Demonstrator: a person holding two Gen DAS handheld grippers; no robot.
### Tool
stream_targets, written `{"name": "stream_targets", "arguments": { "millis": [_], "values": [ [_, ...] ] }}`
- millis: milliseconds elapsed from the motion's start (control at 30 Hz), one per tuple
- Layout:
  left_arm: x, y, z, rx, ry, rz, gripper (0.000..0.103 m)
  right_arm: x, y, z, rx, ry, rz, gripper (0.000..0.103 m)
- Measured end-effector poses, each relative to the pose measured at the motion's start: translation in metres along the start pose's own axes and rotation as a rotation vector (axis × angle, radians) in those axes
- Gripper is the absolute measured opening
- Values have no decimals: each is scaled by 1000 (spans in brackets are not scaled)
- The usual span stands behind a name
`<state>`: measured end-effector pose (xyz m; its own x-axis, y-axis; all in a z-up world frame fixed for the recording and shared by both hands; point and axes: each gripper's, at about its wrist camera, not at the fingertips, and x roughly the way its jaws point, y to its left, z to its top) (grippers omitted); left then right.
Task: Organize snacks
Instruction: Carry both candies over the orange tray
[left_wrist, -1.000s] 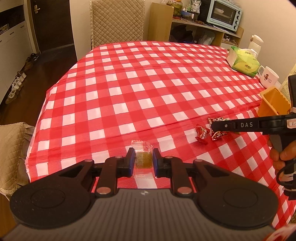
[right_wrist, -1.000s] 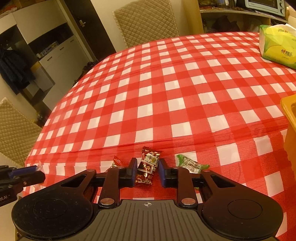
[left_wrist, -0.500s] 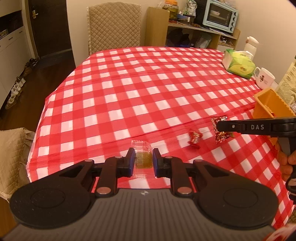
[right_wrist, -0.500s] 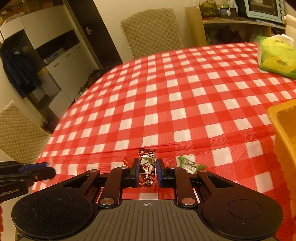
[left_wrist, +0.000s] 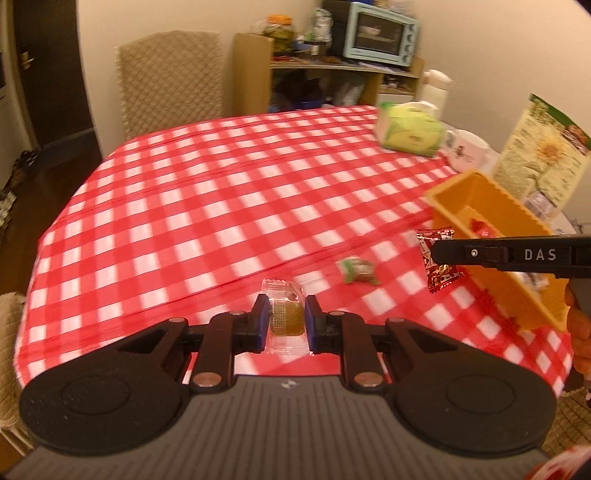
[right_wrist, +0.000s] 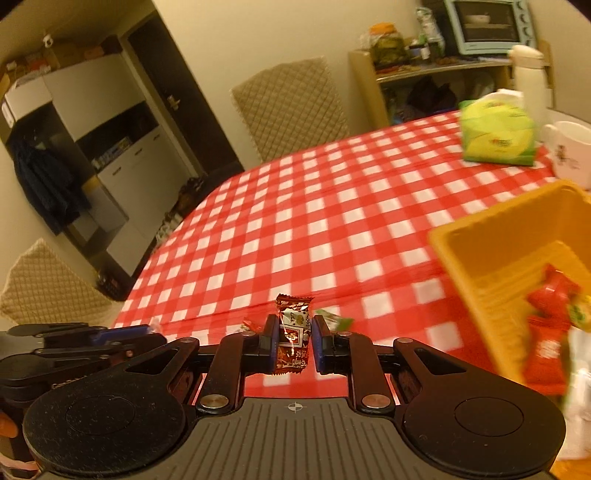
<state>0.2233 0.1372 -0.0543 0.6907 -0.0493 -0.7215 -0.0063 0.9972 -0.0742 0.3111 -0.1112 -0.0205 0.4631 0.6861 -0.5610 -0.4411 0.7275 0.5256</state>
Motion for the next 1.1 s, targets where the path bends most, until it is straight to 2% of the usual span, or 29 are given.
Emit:
{"name": "stream_targets", "arguments": {
  "millis": [367,600,833,1100],
  "values": [
    [5,-96,10,113,-12,-144,18,-93,-66,-16,94,-70,-121,19],
    [11,-155,14,171,-20,-216,18,-136,-107,-21,133,-100,-205,19],
    [18,-203,25,195,-33,-254,18,-157,-139,-18,136,-115,-252,19],
    [34,-237,44,193,-48,-250,18,-155,-167,-4,116,-118,-277,19]
  ]
}}
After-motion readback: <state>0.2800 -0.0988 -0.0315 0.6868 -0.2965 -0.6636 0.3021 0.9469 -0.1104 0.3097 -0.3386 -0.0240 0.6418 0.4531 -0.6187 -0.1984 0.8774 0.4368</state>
